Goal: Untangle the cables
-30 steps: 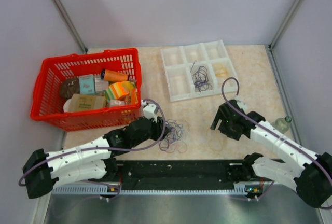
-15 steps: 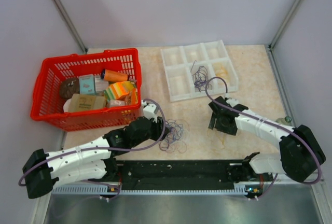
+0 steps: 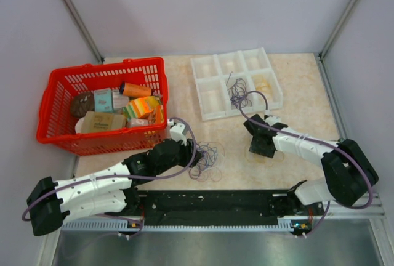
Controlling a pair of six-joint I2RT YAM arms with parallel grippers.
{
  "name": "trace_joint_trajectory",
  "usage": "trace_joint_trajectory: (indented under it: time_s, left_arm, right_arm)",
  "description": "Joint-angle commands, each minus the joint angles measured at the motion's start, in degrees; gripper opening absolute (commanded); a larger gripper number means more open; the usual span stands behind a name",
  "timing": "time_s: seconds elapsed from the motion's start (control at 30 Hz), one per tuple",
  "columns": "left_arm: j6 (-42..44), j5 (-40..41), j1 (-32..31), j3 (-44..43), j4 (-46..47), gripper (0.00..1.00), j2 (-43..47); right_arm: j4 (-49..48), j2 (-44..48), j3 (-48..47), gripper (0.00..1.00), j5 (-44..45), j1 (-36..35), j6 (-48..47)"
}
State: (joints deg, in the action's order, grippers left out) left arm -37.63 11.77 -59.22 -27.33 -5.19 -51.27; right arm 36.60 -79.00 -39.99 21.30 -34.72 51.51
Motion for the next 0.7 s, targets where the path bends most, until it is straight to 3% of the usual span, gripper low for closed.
trace_joint_trajectory:
  time_s: [0.0, 0.07, 0.2, 0.27, 0.5, 0.67]
  left_arm:
    - [-3.1, -0.7, 0.1, -3.8, -0.3, 0.44, -0.2]
    - [-4.3, -0.4, 0.1, -3.8, -0.6, 0.45, -0.4]
    - [-4.7, -0.7, 0.1, -4.0, -0.2, 0.46, -0.5]
    - [-4.7, -0.5, 0.2, -4.8, -1.0, 0.47, -0.4]
    - [-4.0, 0.6, 0.1, -4.3, -2.1, 0.48, 1.3]
    - [-3.1, 1.1, 0.2, -4.7, -2.0, 0.48, 1.1]
  right_arm:
    - [-1.4, -1.2, 0.4, 0.34, 4.4, -2.3, 2.6]
    - [-2.6, -2.1, 1.1, 0.16, 5.1, -2.8, 3.7]
    - [-3.1, -0.9, 0.2, 0.11, 6.7, -3.6, 3.9]
    - [-3.9, 2.4, -0.7, 0.00, 7.7, -4.0, 1.3]
    - [-3.9, 16.5, -9.0, 0.00, 9.9, -2.4, -9.8]
    - [-6.5, 18.0, -18.4, 0.00, 9.5, 2.5, -19.0]
